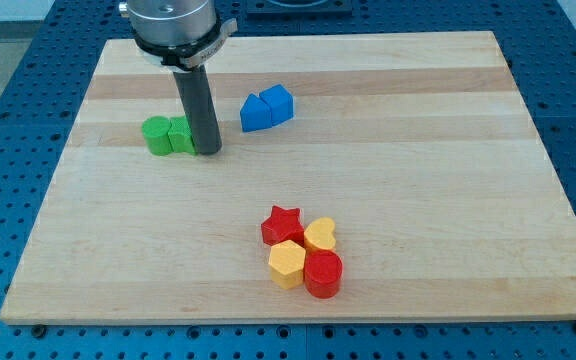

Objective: Slide green circle towards up

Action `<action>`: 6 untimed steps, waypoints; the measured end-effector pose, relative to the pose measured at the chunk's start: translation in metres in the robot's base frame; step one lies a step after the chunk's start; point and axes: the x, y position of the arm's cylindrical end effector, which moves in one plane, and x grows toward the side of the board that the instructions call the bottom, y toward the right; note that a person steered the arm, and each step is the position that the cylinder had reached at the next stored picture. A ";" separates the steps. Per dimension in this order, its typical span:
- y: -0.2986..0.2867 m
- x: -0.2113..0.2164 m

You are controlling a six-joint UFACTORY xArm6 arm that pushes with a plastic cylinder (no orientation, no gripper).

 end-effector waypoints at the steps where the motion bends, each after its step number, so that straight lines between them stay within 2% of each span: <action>1: 0.000 0.020; 2: -0.014 0.027; 3: -0.057 0.026; 4: -0.072 0.016; 6: -0.070 -0.015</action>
